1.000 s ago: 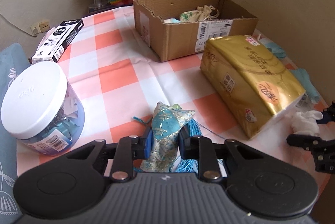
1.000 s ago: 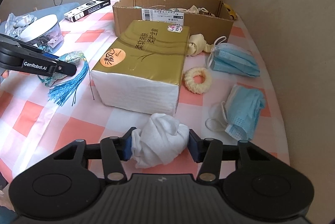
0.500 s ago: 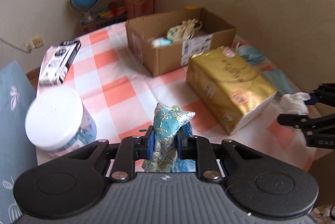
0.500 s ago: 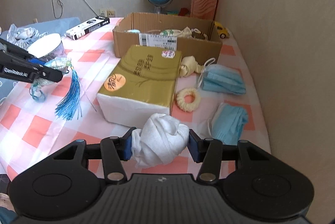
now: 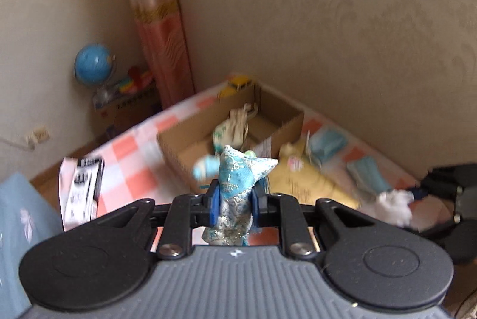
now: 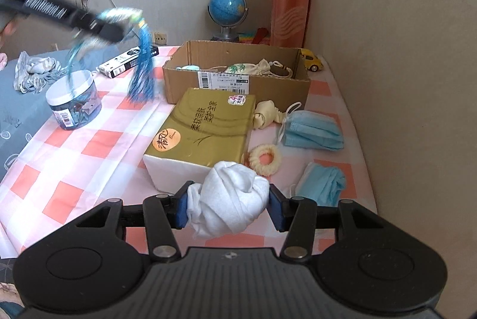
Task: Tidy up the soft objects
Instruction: 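Carry the sachet and white cloth up over the cardboard box, then open the left gripper over the box while the right drops the white cloth in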
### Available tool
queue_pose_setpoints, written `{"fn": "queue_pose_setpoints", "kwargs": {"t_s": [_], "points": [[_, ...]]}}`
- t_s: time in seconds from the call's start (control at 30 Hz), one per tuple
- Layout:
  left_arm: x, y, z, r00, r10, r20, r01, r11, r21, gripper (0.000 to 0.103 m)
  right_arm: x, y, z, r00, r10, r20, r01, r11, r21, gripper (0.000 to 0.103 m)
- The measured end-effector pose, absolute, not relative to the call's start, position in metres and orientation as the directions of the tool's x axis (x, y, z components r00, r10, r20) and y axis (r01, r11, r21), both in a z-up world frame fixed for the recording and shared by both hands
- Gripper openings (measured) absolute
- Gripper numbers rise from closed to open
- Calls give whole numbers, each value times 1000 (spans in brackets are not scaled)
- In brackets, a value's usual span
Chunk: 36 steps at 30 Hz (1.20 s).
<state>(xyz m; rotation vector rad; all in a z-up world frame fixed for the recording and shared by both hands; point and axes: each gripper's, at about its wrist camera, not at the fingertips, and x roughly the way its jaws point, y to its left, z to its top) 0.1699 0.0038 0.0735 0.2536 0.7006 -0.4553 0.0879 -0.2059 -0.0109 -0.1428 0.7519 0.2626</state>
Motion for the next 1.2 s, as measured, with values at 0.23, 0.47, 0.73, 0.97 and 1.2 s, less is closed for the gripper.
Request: {"fn": "queue_pose_setpoints", "kwargs": {"t_s": [0.23,0.47,0.73,0.97,1.2], "points": [[209,-32,94,688,-362,-629,548,827,124,19,89,-213,-8,710,185,-680,-273,962,-23,56],[261,-75,94,657,-402,-638,615,775,145,19,94,-221,0,725,168,-668,-249,968,-26,56],[310,-105,78,620,-415,-666,654,743,146,21,104,-232,0,727,143,-671,-214,977,-23,56],[329,-111,63,627,-405,-666,620,777,110,68,111,-238,-3,723,136,-677,-197,980,-14,56],[313,-99,66,663,-355,-659,570,810,136,87,113,-237,-1,727,139,-672,-203,979,-16,56]]}}
